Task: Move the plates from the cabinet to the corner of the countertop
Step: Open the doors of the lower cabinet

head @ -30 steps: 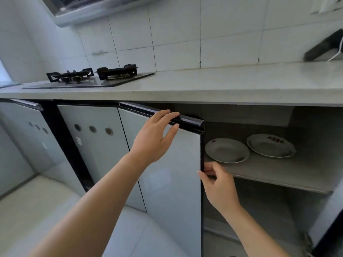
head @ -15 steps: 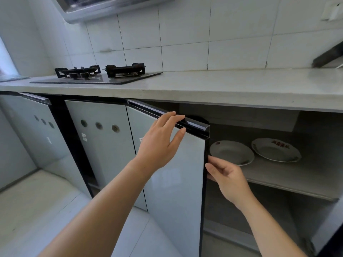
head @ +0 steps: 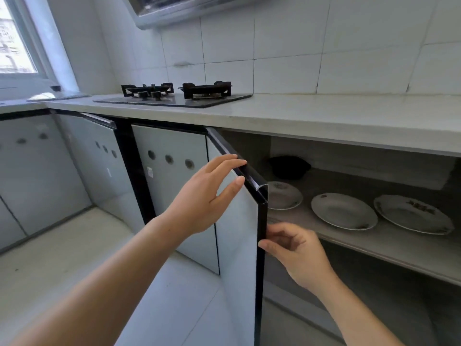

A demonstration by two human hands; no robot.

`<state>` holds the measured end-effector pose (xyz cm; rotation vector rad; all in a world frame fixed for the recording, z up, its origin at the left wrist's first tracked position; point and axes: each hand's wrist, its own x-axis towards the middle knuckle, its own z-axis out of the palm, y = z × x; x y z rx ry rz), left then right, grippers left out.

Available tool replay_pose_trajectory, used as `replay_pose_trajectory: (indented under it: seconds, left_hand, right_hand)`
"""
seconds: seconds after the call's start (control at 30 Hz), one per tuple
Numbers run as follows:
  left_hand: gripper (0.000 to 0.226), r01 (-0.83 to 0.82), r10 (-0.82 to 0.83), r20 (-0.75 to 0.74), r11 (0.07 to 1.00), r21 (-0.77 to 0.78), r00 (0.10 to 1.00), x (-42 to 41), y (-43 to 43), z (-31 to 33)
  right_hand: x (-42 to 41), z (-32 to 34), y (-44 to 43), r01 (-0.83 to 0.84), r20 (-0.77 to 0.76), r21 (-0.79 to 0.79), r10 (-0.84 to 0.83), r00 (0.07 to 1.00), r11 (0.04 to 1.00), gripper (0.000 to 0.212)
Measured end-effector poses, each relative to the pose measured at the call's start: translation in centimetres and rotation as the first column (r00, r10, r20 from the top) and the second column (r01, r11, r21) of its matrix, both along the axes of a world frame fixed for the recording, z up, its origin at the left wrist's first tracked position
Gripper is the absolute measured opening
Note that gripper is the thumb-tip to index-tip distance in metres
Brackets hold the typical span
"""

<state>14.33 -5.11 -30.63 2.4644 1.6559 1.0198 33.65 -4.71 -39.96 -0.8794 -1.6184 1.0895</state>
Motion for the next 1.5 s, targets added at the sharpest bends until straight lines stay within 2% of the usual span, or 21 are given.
replay_pose_trajectory:
  seconds: [0.13, 0.33, 0.53, 0.6, 0.73, 0.83, 1.0, 1.1, 1.33, 1.5]
  left_hand:
    - [0.057, -0.021, 0.028, 0.115, 0.998, -0.061, 0.993, -1.8, -1.9, 0.9]
    - [0.066, -0.059, 0.08, 0.206, 0.993, -0.106, 0.975, -3.5, -5.2, 1.2]
    - [0.051, -0.124, 0.147, 0.257, 0.987, -0.104, 0.955, -4.3, -6.1, 1.2]
    - [0.051, -0.128, 0.152, 0.256, 0.986, -0.111, 0.955, -4.6, -6.2, 1.3]
    - [0.05, -0.134, 0.165, 0.268, 0.983, -0.128, 0.949, -5.6, -6.4, 1.4]
    - [0.051, -0.171, 0.203, 0.287, 0.976, -0.131, 0.936, -6.5, -7.0, 1.5]
    - [0.034, -0.286, 0.313, 0.386, 0.95, -0.127, 0.868, -8.2, -7.6, 1.8]
    - [0.032, -0.346, 0.364, 0.411, 0.93, -0.121, 0.836, -9.7, -7.6, 1.7]
    - [0.032, -0.478, 0.466, 0.359, 0.876, -0.06, 0.809, -13.7, -7.3, 1.2]
    - [0.03, -0.533, 0.508, 0.346, 0.846, -0.026, 0.789, -16.4, -7.0, 1.2]
  right_hand:
    - [-3.3, -0.1, -1.4, 0.006, -0.047, 0.022, -0.005, 0.999, 1.0, 0.033]
    - [-7.2, -0.9, -2.6, 0.005, -0.091, 0.074, 0.002, 0.996, 0.997, 0.028]
    - [-8.4, 0.1, -2.0, -0.095, -0.113, 0.048, 0.1, 0.989, 0.994, 0.03]
    - [-8.2, 1.5, -0.4, -0.081, -0.083, 0.086, 0.088, 0.993, 0.993, 0.032]
    - [-8.9, 5.7, 3.6, -0.087, 0.026, 0.276, 0.083, 0.996, 0.957, 0.042]
    - [-10.5, 8.1, 6.0, -0.119, 0.156, 0.38, 0.063, 0.986, 0.917, 0.039]
    - [-14.2, 9.4, 8.1, -0.243, 0.323, 0.48, 0.088, 0.942, 0.843, 0.032]
    - [-15.7, 9.3, 8.6, -0.26, 0.336, 0.512, 0.088, 0.938, 0.819, 0.032]
    - [-19.5, 8.9, 9.0, -0.236, 0.346, 0.618, 0.01, 0.938, 0.75, 0.036]
    - [-22.4, 8.4, 9.3, -0.211, 0.333, 0.636, -0.018, 0.943, 0.743, 0.04]
